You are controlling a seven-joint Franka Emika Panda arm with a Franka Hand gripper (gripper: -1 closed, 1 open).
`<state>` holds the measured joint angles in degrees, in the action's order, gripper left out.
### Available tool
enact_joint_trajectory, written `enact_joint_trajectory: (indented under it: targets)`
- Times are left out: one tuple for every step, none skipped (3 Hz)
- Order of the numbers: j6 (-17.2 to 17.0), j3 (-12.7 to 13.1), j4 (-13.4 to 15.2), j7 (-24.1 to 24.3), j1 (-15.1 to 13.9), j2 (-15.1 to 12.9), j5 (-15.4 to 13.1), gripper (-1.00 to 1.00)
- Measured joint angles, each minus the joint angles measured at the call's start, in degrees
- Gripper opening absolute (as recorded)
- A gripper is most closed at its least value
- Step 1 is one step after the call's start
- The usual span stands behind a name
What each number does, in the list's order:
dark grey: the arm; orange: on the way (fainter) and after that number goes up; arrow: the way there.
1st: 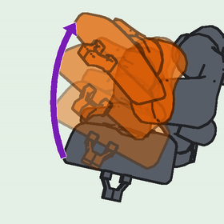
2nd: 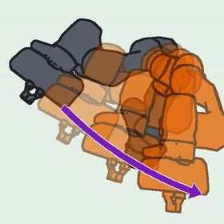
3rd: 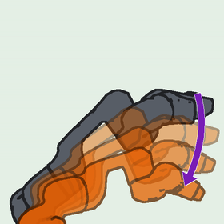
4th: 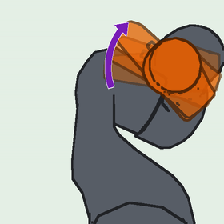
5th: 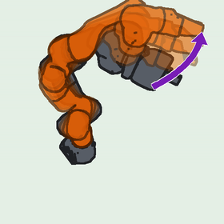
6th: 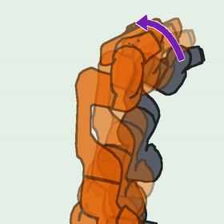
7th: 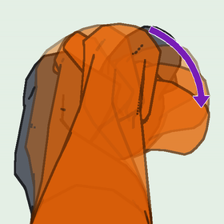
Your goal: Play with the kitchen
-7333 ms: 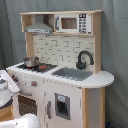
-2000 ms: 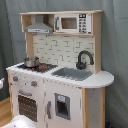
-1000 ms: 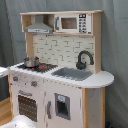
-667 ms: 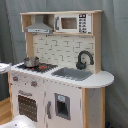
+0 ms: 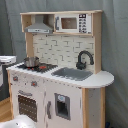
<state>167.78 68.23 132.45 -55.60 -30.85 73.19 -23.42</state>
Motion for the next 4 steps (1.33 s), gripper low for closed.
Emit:
enact_joint_trajectory:
  targets:
    - [3.0, -1.4, -0.2, -3.9, -2.2, -2.4, 0.0, 1.0]
    - [6.5, -2.1, -0.3, -7.2, -5.1, -4.8, 0.0, 1.0]
    - [9.8, -2.5, -0.4, -10.1, -9.1, -7.0, 0.0, 1.0]
    - [13.4, -2.6, -1.1, -12.3, -13.7, -9.0, 0.0, 1.0]
